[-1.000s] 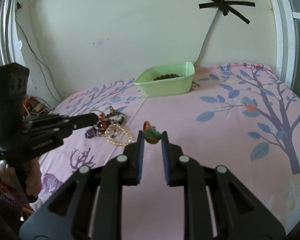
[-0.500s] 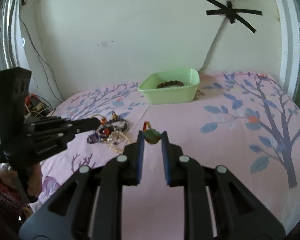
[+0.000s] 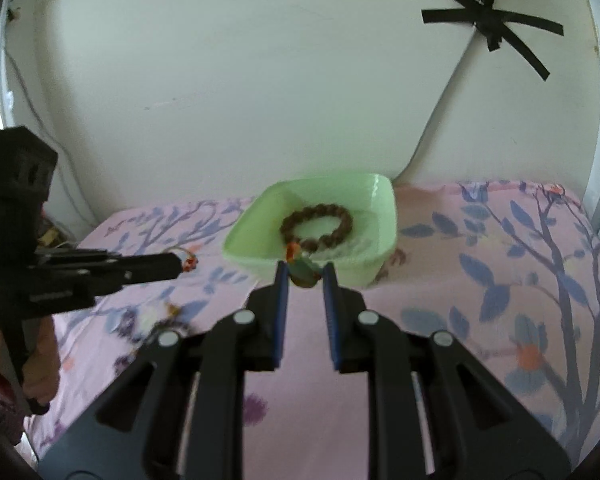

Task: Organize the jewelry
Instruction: 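Carry the charm and pendant to the tray with both grippers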

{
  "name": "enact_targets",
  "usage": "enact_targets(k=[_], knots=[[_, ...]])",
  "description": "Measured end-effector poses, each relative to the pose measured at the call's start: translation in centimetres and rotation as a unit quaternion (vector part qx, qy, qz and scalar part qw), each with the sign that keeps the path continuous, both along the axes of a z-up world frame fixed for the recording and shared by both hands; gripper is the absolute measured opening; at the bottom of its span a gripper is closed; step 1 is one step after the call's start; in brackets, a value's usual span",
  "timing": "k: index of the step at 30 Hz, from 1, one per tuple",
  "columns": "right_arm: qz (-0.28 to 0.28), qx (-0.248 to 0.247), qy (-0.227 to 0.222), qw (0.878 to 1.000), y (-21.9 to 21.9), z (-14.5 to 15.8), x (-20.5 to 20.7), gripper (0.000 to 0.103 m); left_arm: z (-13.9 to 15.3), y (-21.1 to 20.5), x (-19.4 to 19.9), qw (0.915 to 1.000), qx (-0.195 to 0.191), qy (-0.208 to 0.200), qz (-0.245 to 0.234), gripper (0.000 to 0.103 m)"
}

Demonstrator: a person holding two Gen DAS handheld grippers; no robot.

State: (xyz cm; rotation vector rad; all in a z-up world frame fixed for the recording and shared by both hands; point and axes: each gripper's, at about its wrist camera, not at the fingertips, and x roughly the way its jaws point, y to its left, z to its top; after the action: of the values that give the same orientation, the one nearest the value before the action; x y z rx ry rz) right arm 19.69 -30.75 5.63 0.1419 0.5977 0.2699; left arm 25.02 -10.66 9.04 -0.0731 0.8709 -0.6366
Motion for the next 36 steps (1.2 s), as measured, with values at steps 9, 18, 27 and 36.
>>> enact_targets(k=[9, 18, 27, 36], knots=[[-0.017, -0.006, 0.022, 1.000, -0.8, -1.9, 4.9, 0.017, -1.9, -2.5, 5.7, 0.9995, 0.008, 0.031, 0.007, 0.000], [-0.024, -0.022, 0.027, 0.999, -0.8, -3.1, 6.3, 0.017, -3.6, -3.6, 7.2, 0.9979, 0.040, 0.048, 0.016, 0.000], [-0.031, -0.031, -0.014, 0.999, -0.6, -2.7, 5.3, 0.056, -4.5, -3.0, 7.2, 0.9961, 0.041, 0.067, 0.041, 0.000], [-0.031, -0.018, -0.029, 0.999, -1.0, -2.3, 4.5, 0.056, -3.7, -1.8, 6.8, 0.9956, 0.005, 0.070, 0.062, 0.000]])
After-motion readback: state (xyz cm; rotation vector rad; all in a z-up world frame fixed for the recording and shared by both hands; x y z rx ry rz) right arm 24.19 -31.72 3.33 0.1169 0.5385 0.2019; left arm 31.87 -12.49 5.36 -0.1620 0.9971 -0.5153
